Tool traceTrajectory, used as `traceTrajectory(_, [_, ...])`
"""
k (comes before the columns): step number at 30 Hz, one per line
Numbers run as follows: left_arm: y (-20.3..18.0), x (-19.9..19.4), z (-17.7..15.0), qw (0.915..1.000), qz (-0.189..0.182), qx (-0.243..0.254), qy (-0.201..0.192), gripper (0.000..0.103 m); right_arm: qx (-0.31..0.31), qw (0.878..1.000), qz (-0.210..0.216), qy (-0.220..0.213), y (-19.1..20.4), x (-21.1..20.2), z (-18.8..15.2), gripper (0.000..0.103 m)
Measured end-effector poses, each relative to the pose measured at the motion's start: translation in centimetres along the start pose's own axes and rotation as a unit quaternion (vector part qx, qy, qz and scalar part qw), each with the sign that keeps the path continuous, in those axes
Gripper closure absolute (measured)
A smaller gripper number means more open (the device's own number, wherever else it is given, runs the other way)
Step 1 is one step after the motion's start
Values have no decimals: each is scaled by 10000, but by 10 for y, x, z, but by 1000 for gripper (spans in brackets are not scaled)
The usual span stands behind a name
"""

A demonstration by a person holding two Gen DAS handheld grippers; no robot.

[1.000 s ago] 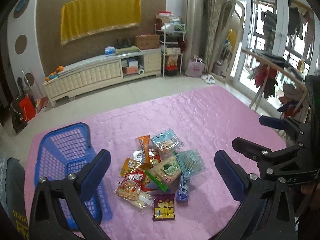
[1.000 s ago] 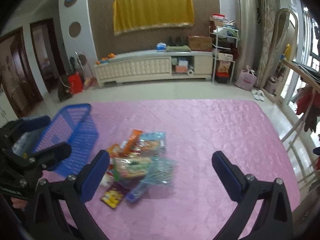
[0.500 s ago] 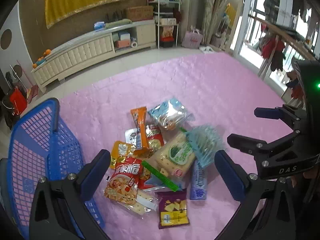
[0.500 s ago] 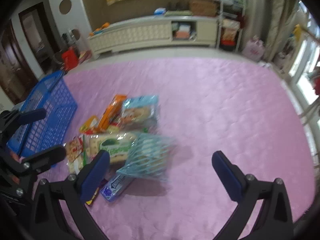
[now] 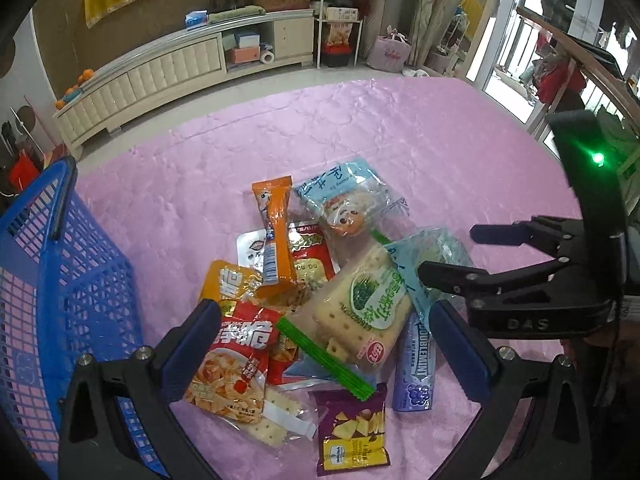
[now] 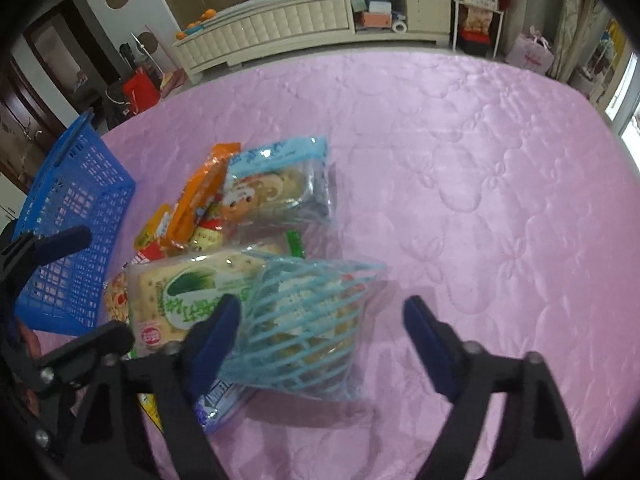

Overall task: Organize snacks
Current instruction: 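Reach the right tool to the mesh-wrapped bag while the left tool approaches the blue cake pack, then close the right gripper on the mesh bag while the left gripper grasps the blue cake pack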

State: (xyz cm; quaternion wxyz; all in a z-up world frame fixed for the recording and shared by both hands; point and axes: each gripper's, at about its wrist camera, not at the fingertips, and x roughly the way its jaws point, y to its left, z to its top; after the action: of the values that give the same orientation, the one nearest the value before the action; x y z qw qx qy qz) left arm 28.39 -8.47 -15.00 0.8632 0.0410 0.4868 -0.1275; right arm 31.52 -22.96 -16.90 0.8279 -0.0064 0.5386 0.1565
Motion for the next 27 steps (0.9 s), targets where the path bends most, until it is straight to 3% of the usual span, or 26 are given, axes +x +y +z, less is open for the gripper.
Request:
traceTrajectory(5, [-4,4,2,9999,110,-5,61,0,-125,9995,274,84,-1,3,-8,40])
traceTrajectory(8, [-6,4,4,9997,229,-49,73,0,-236,9993,283,117,-3,0,-5,43])
traceTrajectory(16, [-8,-11,25,9993,202,-315,-18,0,-74,9992,170,-346,-27,-43,3,43])
traceTrajectory(21, [-2,-3,50,9952,-117,-960,161,0,42,9983,75,-579,-38,-63,15,43])
traceTrajectory(27, [0,22,81,9870,-368,-1479,508,0,16,9978,-110,-646,-37,-57,44,43])
